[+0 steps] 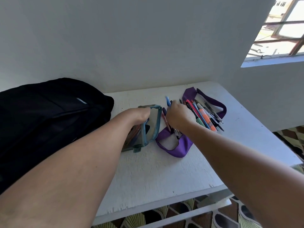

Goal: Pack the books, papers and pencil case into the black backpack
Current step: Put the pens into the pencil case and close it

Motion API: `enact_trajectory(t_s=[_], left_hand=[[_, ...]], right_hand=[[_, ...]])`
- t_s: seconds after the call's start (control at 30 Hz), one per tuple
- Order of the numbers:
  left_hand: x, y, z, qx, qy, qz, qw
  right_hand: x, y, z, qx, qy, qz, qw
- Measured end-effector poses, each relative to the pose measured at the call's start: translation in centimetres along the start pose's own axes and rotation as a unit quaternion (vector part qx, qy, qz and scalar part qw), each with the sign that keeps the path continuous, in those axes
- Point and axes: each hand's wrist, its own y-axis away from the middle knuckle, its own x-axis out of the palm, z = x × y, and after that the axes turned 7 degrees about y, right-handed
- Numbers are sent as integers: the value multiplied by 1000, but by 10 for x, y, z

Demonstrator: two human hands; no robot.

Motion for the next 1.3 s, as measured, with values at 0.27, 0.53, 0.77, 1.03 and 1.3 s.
enact_trajectory(t_s=[0.27,0.53,0.77,1.03,1.3], left_hand=[[-7,-1,1,-42,17,8,999],[-15,-5,20,-93,58,-28,994],[-9,-7,18,-88,8,-21,996],[0,-7,12,-54,-24,-23,998],[1,-10,15,-55,-47,-19,997]], right_hand=[[32,1,32,104,-462,79,877],[34,13,41,-65,-224,173,957],[13,-13,-3,-65,-101,9,993],[17,-16,-20,-73,106,33,991],[20,-9,5,-93,178,70,977]])
